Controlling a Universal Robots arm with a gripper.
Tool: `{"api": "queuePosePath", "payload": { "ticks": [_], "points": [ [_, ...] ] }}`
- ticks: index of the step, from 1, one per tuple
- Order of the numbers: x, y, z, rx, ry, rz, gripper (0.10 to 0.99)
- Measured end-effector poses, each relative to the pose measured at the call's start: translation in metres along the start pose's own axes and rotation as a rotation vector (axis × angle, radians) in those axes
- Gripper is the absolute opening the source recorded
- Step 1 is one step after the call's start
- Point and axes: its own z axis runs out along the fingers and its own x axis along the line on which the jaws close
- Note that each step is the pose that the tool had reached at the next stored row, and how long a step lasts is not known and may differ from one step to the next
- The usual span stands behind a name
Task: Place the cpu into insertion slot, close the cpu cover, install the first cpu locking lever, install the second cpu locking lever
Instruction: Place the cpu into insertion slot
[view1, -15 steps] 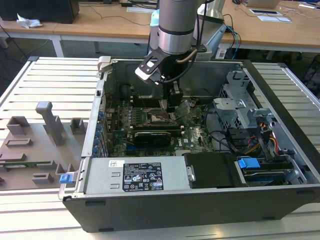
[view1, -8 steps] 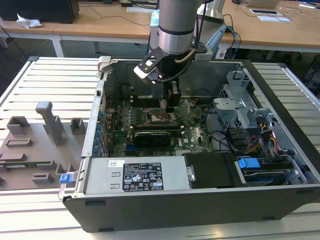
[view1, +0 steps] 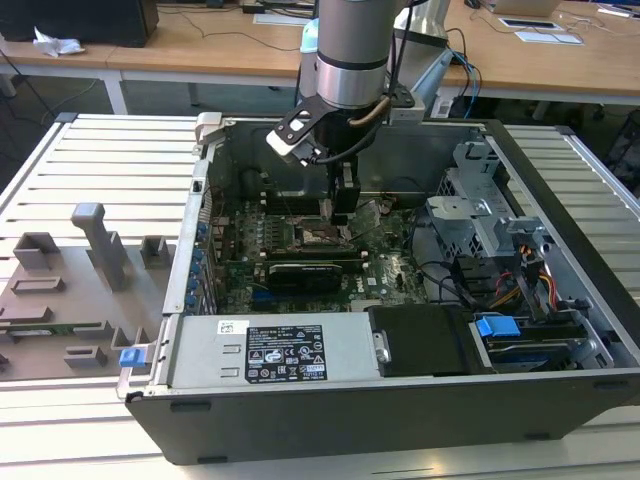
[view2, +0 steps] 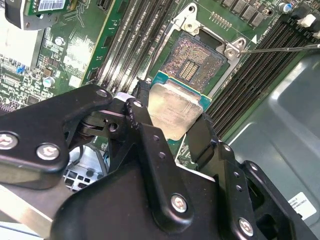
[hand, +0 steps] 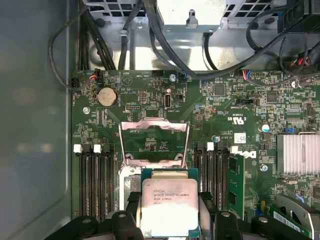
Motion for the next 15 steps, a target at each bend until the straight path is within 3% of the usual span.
{"api": "queuePosePath", "payload": {
  "ticks": [8, 15],
  "points": [
    [0.0000, -0.0022, 0.0004, 0.000, -0.0002, 0.000, 0.541],
    [-0.0001, -0.0215, 0.0021, 0.000, -0.0002, 0.000, 0.541]
  ]
}}
